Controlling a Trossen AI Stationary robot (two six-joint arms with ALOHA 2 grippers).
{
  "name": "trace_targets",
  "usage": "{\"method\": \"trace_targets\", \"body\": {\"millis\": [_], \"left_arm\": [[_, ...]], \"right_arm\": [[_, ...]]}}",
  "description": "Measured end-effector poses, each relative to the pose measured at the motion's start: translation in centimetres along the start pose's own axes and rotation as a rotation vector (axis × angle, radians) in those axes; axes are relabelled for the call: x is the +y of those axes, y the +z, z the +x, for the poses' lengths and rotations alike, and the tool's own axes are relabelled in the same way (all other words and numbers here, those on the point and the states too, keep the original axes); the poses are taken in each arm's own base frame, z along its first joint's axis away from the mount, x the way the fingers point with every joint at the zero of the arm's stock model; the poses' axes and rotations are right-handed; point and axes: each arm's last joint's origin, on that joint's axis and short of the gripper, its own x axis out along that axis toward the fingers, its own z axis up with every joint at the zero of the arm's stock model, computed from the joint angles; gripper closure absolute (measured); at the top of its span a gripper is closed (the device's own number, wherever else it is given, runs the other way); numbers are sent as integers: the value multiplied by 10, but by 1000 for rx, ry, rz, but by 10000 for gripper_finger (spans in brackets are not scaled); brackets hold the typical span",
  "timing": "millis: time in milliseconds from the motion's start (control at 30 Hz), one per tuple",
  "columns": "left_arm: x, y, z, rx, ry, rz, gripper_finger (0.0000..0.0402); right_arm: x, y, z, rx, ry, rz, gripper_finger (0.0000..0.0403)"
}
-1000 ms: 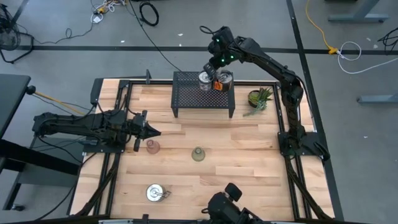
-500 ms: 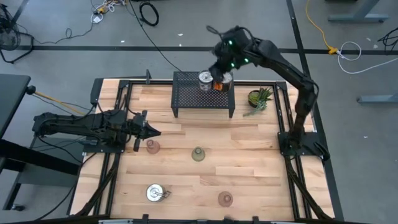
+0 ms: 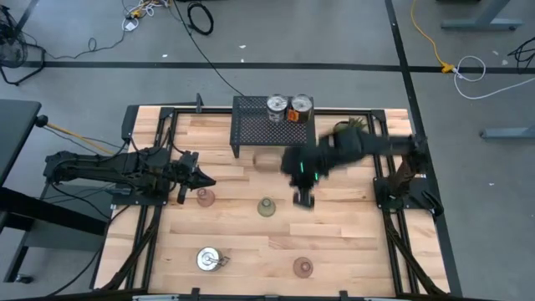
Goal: Pick & Place candle stick holders
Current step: Put the bottom pink candle holder on the shelf
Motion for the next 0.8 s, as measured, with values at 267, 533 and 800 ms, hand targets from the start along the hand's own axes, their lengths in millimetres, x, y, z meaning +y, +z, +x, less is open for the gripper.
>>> {"method": "trace_targets", "body": {"millis": [267,533,800], "left_arm": [[0,0,0,2,1,-1,385],[0,0,0,2,1,-1,385],[0,0,0,2,2,-1,385]], "right_arm": [[103,-70,65,-78,-200,-17,383],[153,-161,101,-292,-338,138,378],[177,-220,122,-391,-213,228,328]]}}
